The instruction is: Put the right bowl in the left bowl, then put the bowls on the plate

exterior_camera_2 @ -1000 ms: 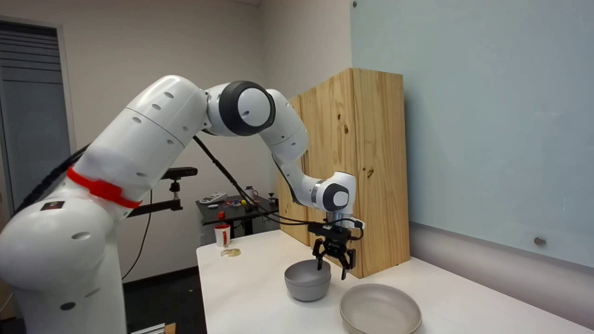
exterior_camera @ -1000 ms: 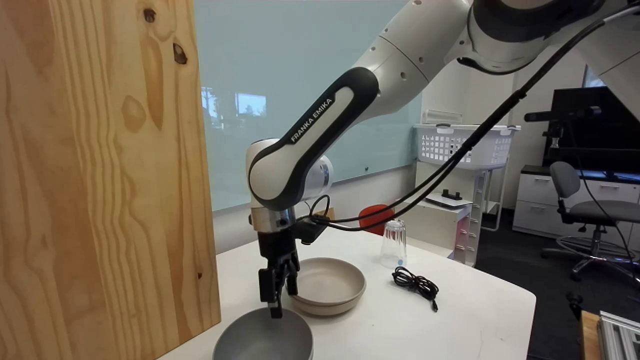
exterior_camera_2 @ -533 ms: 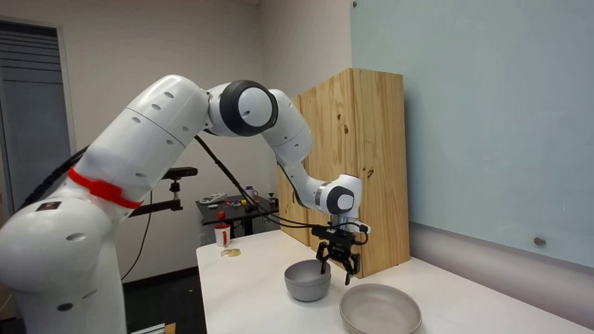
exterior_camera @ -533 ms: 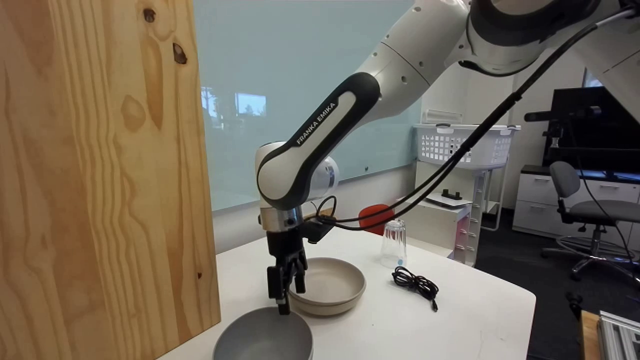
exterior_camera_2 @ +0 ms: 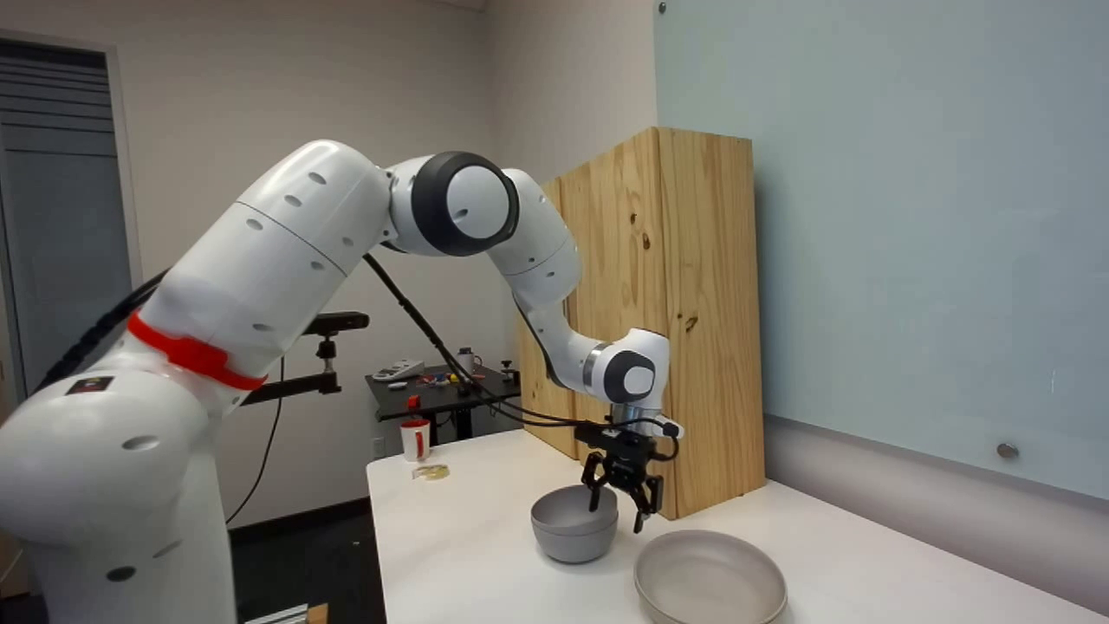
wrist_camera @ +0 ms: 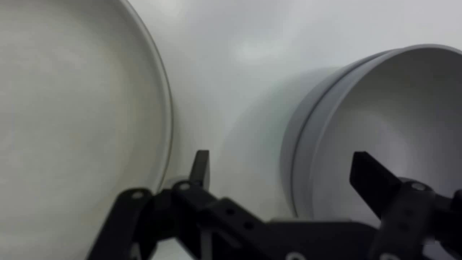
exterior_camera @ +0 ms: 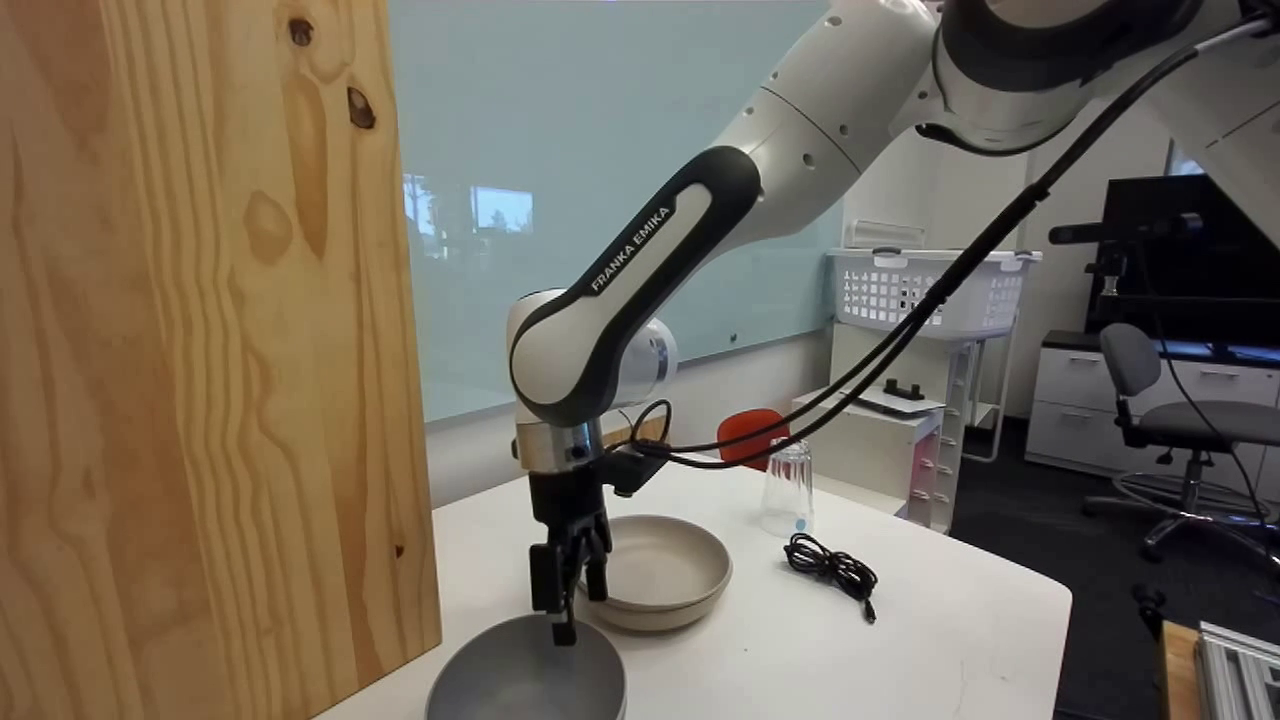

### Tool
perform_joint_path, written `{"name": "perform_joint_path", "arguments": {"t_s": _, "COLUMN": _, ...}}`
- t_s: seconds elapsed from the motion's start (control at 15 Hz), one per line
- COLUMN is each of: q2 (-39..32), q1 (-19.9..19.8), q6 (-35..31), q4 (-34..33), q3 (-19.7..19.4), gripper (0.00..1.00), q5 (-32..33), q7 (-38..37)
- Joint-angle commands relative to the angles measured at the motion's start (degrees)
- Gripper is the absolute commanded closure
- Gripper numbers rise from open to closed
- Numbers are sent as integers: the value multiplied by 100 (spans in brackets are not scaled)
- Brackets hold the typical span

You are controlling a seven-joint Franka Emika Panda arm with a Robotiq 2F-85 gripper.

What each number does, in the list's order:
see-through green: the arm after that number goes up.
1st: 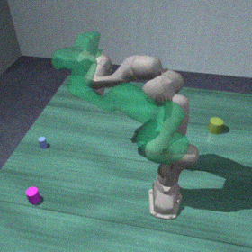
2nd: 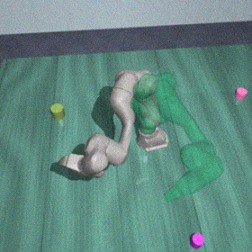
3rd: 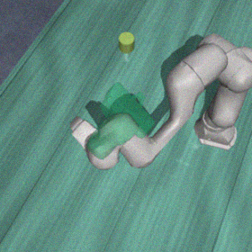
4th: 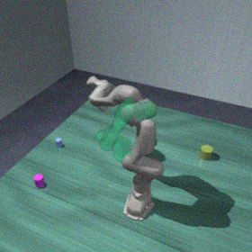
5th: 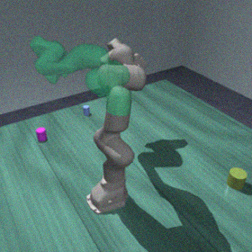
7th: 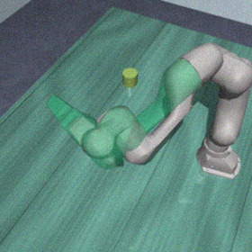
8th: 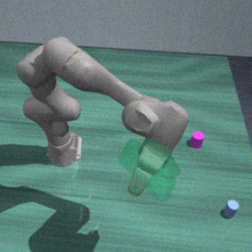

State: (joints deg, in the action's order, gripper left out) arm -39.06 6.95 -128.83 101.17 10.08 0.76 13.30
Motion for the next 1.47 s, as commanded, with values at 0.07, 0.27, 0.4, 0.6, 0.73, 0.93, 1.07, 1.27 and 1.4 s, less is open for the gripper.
{"name": "perform_joint_path", "arguments": {"t_s": 0.07, "q2": -124, "q1": -102, "q6": -122, "q4": 57, "q3": 147, "gripper": 0, "q5": -213, "q7": 172}}
{"name": "perform_joint_path", "arguments": {"t_s": 0.27, "q2": -146, "q1": -140, "q6": -188, "q4": 80, "q3": 170, "gripper": 0, "q5": -277, "q7": 222}}
{"name": "perform_joint_path", "arguments": {"t_s": 0.4, "q2": -224, "q1": -179, "q6": -316, "q4": 101, "q3": 199, "gripper": 0, "q5": -345, "q7": 291}}
{"name": "perform_joint_path", "arguments": {"t_s": 0.6, "q2": -327, "q1": -228, "q6": -531, "q4": 122, "q3": 262, "gripper": 0, "q5": -420, "q7": 398}}
{"name": "perform_joint_path", "arguments": {"t_s": 0.73, "q2": -392, "q1": -268, "q6": -667, "q4": 128, "q3": 315, "gripper": 25, "q5": -418, "q7": 496}}
{"name": "perform_joint_path", "arguments": {"t_s": 0.93, "q2": -458, "q1": -309, "q6": -739, "q4": 120, "q3": 359, "gripper": 42, "q5": -402, "q7": 576}}
{"name": "perform_joint_path", "arguments": {"t_s": 1.07, "q2": -470, "q1": -310, "q6": -784, "q4": 136, "q3": 367, "gripper": 58, "q5": -364, "q7": 619}}
{"name": "perform_joint_path", "arguments": {"t_s": 1.27, "q2": -506, "q1": -306, "q6": -793, "q4": 121, "q3": 369, "gripper": 80, "q5": -333, "q7": 690}}
{"name": "perform_joint_path", "arguments": {"t_s": 1.4, "q2": -506, "q1": -303, "q6": -796, "q4": 132, "q3": 369, "gripper": 95, "q5": -321, "q7": 715}}
